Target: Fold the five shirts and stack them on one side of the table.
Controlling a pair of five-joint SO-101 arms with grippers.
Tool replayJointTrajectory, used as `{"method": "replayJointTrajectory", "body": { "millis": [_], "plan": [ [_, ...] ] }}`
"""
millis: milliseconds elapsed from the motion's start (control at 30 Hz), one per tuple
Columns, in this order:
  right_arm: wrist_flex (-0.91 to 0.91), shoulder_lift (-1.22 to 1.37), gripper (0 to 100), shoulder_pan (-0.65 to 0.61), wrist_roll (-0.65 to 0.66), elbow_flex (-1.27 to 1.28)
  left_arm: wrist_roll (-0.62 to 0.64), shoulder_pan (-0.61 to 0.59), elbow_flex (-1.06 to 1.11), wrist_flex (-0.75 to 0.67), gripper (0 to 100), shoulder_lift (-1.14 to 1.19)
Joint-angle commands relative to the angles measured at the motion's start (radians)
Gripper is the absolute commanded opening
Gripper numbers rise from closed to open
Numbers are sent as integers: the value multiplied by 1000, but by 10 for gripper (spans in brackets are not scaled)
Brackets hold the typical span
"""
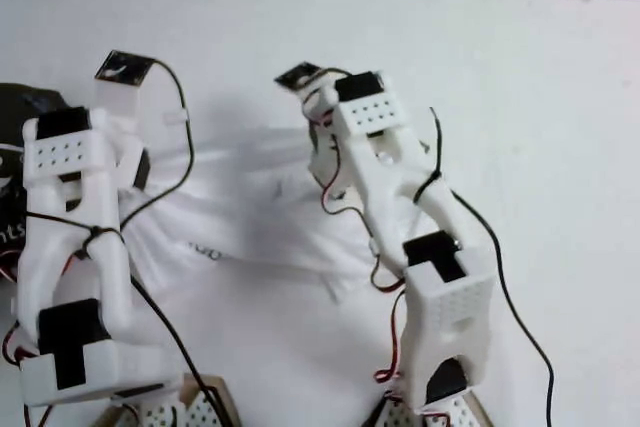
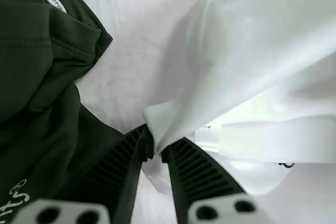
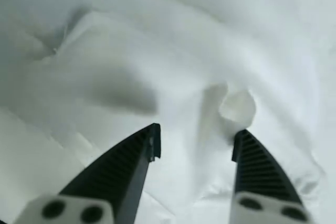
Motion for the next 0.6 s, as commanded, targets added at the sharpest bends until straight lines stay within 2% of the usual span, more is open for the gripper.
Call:
{"method": "replayJointTrajectory", "body": {
  "millis": [0, 300, 367, 467, 533, 567],
  "plan": [
    [-42, 39, 231, 24, 6, -11, -11, 5, -15, -14, 25, -43],
    [-76, 114, 219, 76, 49, -12, -11, 8, -15, -15, 25, -43],
    [-87, 114, 156, 76, 48, -23, -11, 8, -15, -15, 25, -43],
    [-107, 117, 4, 79, 41, -58, -11, 8, -15, -15, 25, -43],
    [-107, 116, 34, 85, 41, -80, -11, 8, -15, -15, 25, -43],
    [-105, 114, 16, 88, 41, -92, -11, 8, -15, -15, 25, -43]
  ]
}}
